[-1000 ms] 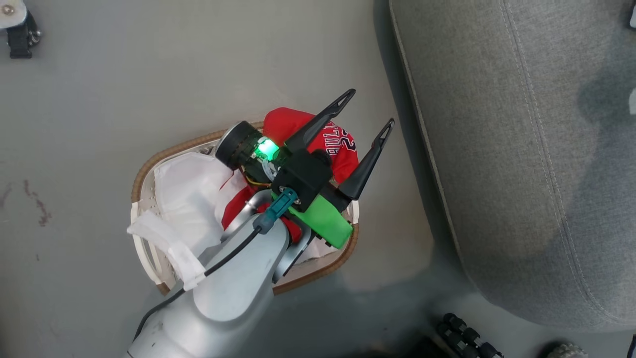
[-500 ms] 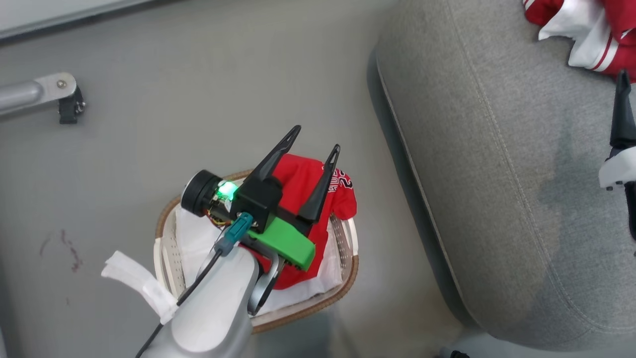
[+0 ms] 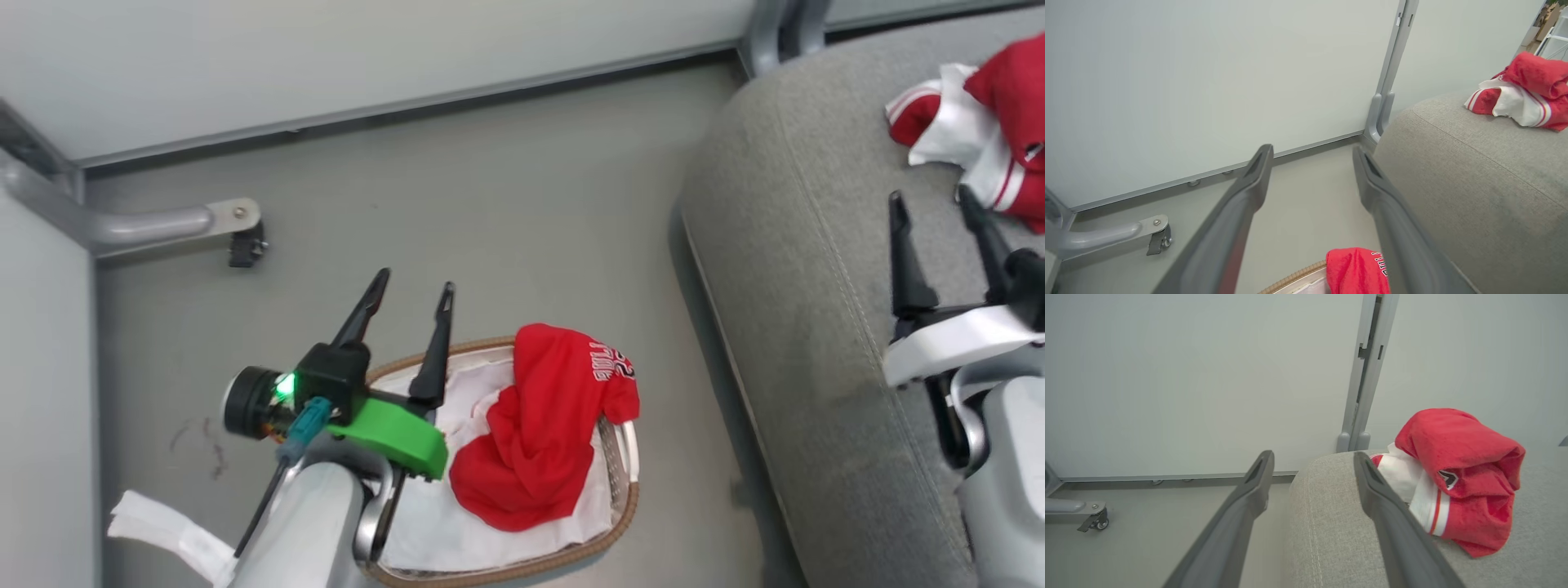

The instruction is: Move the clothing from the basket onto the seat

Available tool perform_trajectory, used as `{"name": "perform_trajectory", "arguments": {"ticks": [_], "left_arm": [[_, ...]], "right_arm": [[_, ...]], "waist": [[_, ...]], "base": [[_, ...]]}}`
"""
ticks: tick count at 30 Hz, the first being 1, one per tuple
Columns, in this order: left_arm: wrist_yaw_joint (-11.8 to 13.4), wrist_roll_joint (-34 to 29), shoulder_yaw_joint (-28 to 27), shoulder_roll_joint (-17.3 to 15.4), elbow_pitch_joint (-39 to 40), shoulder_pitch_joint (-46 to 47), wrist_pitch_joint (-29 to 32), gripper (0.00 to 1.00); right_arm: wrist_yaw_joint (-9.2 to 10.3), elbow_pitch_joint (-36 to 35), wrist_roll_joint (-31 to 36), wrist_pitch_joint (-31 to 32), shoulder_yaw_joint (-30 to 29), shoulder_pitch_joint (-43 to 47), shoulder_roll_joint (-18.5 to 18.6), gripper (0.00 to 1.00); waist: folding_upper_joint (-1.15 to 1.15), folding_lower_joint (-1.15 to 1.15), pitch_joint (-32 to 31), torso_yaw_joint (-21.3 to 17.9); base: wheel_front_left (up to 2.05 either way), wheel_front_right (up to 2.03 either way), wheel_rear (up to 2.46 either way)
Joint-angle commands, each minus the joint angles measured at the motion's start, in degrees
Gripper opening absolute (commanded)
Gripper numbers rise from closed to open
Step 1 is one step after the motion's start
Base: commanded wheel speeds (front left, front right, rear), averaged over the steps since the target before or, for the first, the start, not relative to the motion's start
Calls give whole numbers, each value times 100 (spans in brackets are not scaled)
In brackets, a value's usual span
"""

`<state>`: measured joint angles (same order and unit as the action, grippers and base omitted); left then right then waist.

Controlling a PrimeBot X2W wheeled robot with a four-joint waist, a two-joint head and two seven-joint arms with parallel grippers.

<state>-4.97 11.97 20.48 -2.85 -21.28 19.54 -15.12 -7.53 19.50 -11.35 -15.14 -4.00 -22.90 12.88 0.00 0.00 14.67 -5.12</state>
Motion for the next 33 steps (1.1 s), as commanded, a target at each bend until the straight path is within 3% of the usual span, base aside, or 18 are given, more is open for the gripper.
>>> {"name": "perform_trajectory", "arguments": {"ticks": [1, 7, 17, 26, 33], "left_arm": [[43, -82, -127, -12, -40, -145, -5, 100], [88, -256, -870, -13, -146, -410, -5, 100], [61, -412, -1619, -12, -184, -963, -5, 100], [166, -227, -1779, -13, 14, -1660, -5, 100], [134, -167, -1638, -13, 22, -1656, -5, 100]], "right_arm": [[8, -55, -45, -2, 63, 134, -40, 100], [8, -71, -185, -1, 403, 402, -226, 100], [8, 1, -190, -1, 501, 927, -467, 100], [8, 14, -240, -2, 413, 1459, -611, 100], [8, -76, -222, -2, 418, 1396, -624, 100]], "waist": [[0, 0, -348, 337], [0, 0, -540, 505], [0, 0, -959, 611], [0, 0, -1272, 603], [0, 0, -1150, 543]], "base": [[0, 0, 0], [0, 0, 0], [0, 0, 0], [0, 0, 0], [0, 0, 0]]}}
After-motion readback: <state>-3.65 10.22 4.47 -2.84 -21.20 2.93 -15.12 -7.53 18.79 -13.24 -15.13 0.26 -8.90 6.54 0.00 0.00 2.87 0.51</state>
